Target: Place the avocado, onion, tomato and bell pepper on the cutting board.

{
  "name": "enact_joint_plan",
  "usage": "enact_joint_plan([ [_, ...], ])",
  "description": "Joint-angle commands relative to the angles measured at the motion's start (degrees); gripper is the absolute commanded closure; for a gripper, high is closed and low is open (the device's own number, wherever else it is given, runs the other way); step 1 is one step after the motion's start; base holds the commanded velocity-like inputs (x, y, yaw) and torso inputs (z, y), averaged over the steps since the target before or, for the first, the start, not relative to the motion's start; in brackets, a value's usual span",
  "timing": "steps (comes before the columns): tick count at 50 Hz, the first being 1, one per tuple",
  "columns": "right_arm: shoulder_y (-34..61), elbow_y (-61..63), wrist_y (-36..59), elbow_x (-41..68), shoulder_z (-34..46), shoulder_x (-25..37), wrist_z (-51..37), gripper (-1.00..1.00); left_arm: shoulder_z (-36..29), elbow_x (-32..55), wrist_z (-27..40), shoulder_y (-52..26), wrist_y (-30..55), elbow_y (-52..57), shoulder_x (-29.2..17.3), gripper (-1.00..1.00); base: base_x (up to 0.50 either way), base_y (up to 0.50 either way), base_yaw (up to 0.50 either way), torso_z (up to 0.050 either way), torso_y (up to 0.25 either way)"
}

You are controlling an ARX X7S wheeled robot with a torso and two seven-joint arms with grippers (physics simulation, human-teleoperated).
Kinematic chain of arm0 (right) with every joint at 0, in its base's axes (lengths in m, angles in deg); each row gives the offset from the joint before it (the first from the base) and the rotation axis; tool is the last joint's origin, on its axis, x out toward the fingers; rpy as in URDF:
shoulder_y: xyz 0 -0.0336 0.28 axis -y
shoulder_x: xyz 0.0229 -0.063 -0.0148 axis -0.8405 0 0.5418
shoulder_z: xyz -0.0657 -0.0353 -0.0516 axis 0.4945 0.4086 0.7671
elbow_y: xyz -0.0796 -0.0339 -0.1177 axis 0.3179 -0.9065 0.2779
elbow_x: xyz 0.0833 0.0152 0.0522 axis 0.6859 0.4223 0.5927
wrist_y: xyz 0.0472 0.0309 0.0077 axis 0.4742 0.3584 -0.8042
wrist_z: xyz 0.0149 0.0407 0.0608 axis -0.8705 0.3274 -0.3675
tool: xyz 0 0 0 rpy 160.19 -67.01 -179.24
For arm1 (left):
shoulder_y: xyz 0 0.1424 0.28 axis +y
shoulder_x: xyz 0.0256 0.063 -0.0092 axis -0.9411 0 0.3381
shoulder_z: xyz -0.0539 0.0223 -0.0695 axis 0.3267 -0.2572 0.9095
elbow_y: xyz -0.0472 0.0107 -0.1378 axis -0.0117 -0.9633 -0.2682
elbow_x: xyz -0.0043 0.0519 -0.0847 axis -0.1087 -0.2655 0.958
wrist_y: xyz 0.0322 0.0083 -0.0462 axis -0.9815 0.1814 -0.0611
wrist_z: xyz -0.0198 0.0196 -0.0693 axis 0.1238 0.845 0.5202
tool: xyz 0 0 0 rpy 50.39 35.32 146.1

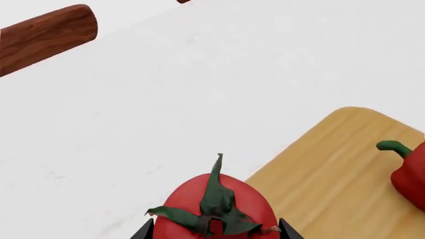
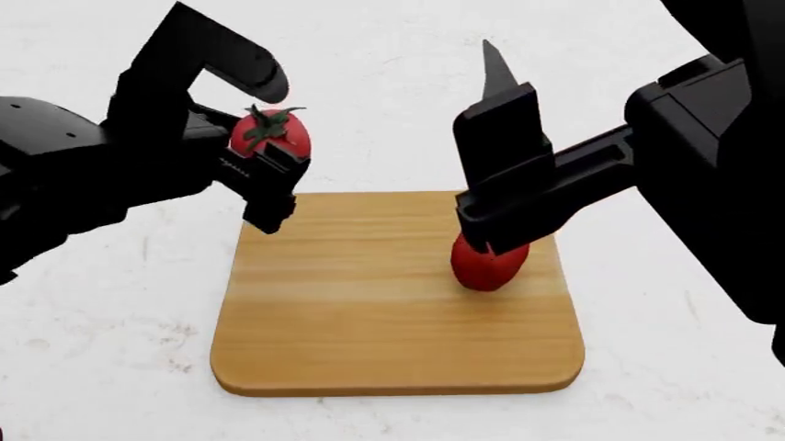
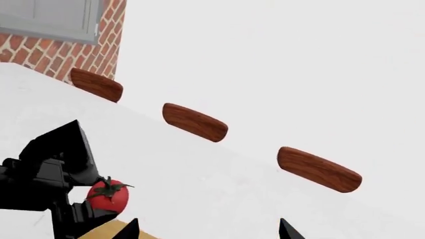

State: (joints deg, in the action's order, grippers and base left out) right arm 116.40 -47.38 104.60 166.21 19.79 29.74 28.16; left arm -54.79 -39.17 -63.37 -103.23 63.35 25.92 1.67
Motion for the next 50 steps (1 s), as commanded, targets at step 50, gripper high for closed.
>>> enact_joint_plan([
  [50,1.7,1.8,-1.3,5.2,-1.6,3.5,-3.7,-1.00,-37.9,31.1,-1.1,-3.4,-21.5,-22.8,13.2,1.00,0.00,0.00,0.00,0.000,0.000],
])
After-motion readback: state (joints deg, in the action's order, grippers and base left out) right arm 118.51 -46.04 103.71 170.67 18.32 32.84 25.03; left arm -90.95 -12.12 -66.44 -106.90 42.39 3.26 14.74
